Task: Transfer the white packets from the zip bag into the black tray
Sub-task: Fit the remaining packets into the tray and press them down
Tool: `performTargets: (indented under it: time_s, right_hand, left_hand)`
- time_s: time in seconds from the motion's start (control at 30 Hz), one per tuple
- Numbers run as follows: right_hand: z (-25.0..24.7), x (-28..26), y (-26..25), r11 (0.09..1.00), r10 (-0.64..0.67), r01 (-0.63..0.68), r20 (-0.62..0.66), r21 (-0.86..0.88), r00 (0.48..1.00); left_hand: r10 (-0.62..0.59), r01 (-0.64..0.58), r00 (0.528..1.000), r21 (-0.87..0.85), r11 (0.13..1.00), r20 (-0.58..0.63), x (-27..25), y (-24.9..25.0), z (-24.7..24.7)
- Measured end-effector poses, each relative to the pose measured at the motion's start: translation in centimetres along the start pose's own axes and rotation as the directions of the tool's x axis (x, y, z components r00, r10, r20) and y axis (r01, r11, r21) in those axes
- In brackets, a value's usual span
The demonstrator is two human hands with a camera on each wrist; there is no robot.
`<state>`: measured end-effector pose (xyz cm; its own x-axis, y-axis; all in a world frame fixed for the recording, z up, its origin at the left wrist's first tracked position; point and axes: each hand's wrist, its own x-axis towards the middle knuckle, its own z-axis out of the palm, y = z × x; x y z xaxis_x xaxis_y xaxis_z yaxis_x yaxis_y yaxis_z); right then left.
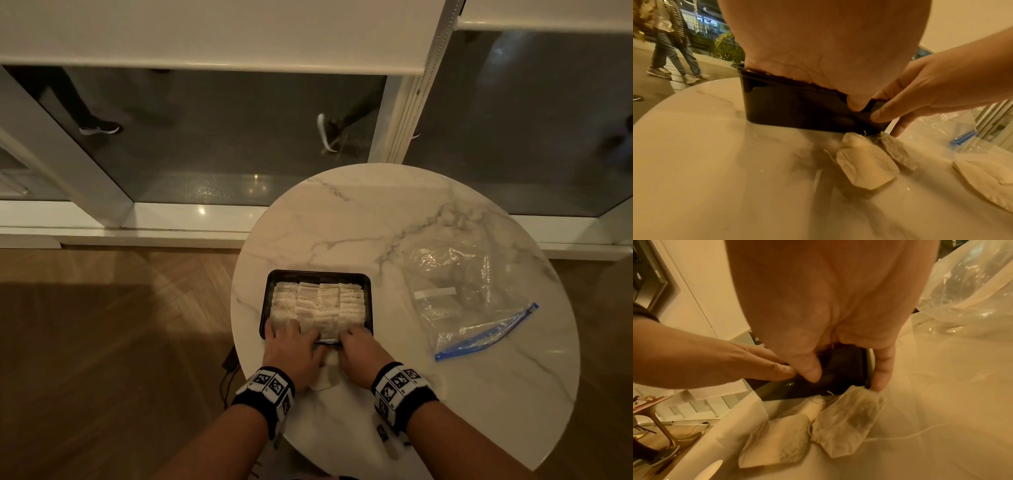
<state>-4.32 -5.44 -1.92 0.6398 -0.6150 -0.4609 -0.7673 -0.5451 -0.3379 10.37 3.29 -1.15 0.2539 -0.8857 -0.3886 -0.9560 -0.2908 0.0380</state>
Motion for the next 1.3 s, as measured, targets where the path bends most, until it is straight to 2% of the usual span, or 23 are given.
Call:
performTargets:
  time_s: [0.1, 0.2, 0.3, 0.4, 0.5, 0.57, 0.63, 0.8, 0.93, 1.03, 1.1, 1.2, 1.3]
  right_hand:
    - [-0.6, -0.8, 1.1, 0.997, -0.075, 0.077, -0.057, 0.021, 0.996]
    - [-1.6, -2.3, 2.8, 0.976, -0.137, 0.173, -0.246, 0.135, 0.960]
    - [-2.6, -4.4, 6.0, 0.945, -0.033, 0.157, -0.393, 0.288, 0.919]
    - [-3.0, -6.1, 10.1, 0.913, 0.138, 0.048, -0.416, 0.406, 0.899]
    - [-3.2, -7.7, 14.0, 0.850, 0.285, -0.128, -0.242, 0.511, 0.928]
    - [-3.0, -9.0, 16.1, 0.841, 0.300, -0.201, -0.125, 0.502, 0.946]
    - [-2.7, -10.1, 17.6, 0.848, 0.301, -0.230, -0.078, 0.477, 0.950]
    - [-1.6, -10.8, 18.5, 0.879, 0.236, -0.227, 0.031, 0.418, 0.971]
    - [-0.9, -10.3, 18.1, 0.952, 0.133, -0.148, 0.074, 0.269, 0.988]
    - [-0.8, -10.1, 18.0, 0.980, 0.089, -0.100, 0.075, 0.173, 0.993]
    - [-0.8, -9.9, 18.2, 0.986, 0.074, -0.086, 0.090, 0.145, 0.993]
    - [-1.0, -9.8, 18.3, 0.979, 0.084, -0.101, 0.105, 0.175, 0.991]
    - [-1.8, -10.3, 18.3, 0.945, 0.117, -0.140, 0.094, 0.296, 0.989]
  left_hand:
    - [0.017, -0.017, 0.998, -0.009, 1.000, -0.059, -0.2, 0.3, -0.4]
    - [0.040, -0.059, 0.982, -0.100, 0.993, -0.183, -0.9, 0.8, -0.9]
    - [0.073, -0.131, 0.942, -0.161, 0.978, -0.326, -2.0, 2.3, -1.6]
    - [0.102, -0.189, 0.928, -0.218, 0.957, -0.358, -3.1, 4.0, -1.3]
    - [0.086, -0.153, 0.974, -0.322, 0.934, -0.211, -3.6, 6.3, -1.3]
    - [0.079, -0.107, 0.992, -0.336, 0.936, -0.098, -3.7, 8.4, -1.0]
    - [0.070, -0.081, 0.997, -0.349, 0.933, -0.043, -3.4, 10.6, -0.6]
    - [0.010, 0.025, 0.995, -0.334, 0.942, 0.102, -2.4, 15.0, 1.5]
    - [-0.130, 0.184, 0.977, -0.365, 0.913, 0.167, -2.3, 16.9, 2.8]
    - [-0.224, 0.277, 0.957, -0.362, 0.890, 0.182, -2.4, 17.9, 2.6]
    - [-0.265, 0.335, 0.936, -0.347, 0.876, 0.233, -2.6, 18.2, 2.3]
    - [-0.282, 0.377, 0.911, -0.328, 0.866, 0.302, -3.1, 18.0, 2.1]
    - [-0.301, 0.403, 0.907, -0.401, 0.823, 0.293, -3.9, 18.0, 2.0]
